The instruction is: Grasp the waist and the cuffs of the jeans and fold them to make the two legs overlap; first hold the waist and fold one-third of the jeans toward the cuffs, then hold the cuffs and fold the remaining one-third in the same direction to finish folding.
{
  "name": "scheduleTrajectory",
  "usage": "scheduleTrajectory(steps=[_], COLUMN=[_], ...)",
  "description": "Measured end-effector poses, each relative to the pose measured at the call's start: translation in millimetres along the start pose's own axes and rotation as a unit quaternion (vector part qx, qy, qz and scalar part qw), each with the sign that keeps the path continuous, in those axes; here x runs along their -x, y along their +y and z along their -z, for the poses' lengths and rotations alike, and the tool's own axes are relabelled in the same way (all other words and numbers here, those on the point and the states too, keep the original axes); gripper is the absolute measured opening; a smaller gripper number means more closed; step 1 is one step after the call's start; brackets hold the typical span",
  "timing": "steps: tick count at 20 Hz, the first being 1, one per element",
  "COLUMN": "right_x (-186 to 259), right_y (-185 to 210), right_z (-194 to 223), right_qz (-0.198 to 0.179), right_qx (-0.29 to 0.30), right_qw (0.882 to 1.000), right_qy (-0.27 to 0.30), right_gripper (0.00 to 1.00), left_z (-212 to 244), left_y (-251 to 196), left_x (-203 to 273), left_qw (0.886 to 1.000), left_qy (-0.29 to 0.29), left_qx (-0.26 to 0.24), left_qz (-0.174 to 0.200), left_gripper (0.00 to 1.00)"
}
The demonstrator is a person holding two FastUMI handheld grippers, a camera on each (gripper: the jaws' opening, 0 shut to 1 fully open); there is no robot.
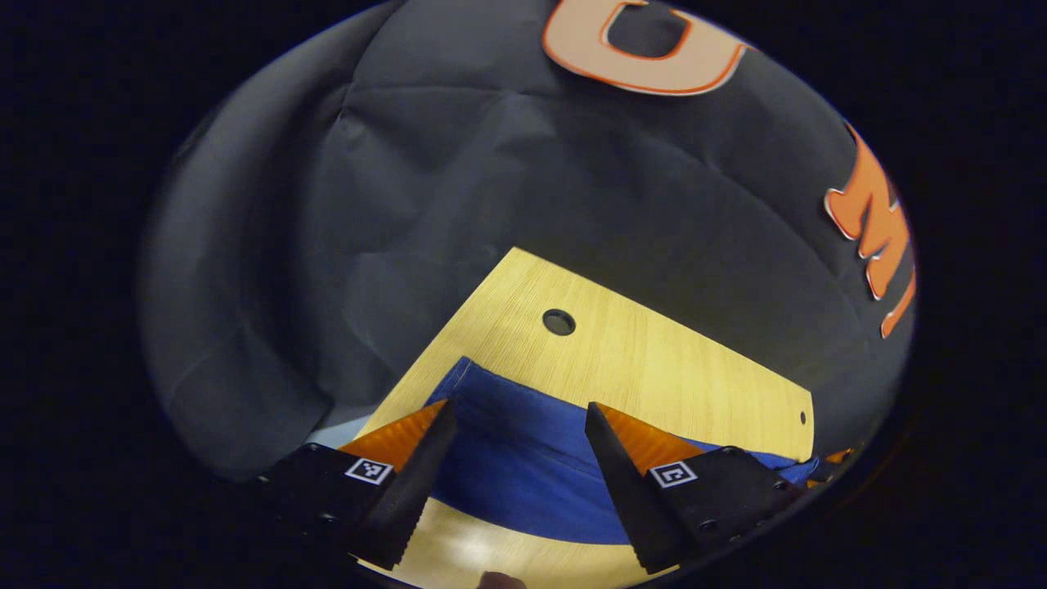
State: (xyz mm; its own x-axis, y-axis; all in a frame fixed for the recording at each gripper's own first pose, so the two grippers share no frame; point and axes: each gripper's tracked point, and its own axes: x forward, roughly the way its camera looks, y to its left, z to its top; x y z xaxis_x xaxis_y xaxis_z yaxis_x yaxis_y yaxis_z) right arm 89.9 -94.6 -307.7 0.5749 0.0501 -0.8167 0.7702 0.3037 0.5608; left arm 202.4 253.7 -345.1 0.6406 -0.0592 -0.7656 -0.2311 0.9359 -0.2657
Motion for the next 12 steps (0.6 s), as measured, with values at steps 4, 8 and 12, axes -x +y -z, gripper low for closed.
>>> scheduleTrajectory(steps=[4, 8, 12], right_x=[23.5, 44.8, 47.5], right_y=[-12.2, -29.7, -48.6], right_z=[32.0, 53.2, 49.0], right_qz=[0.003, 0.008, 0.018], right_qx=[0.027, 0.033, 0.032], right_qw=[1.0, 0.999, 0.999], right_qy=[-0.002, -0.012, -0.015], right_gripper=[0.92, 0.96, 0.96], left_z=[2.8, 10.9, 19.7], left_y=[-24.5, -42.2, -61.9], left_x=[21.5, 39.4, 63.6], left_qw=[0.997, 0.988, 0.98], left_qy=[-0.028, -0.041, -0.069], left_qx=[-0.071, -0.129, -0.171], left_qz=[0.032, 0.071, 0.078], left_gripper=[0.98, 0.98, 0.98])
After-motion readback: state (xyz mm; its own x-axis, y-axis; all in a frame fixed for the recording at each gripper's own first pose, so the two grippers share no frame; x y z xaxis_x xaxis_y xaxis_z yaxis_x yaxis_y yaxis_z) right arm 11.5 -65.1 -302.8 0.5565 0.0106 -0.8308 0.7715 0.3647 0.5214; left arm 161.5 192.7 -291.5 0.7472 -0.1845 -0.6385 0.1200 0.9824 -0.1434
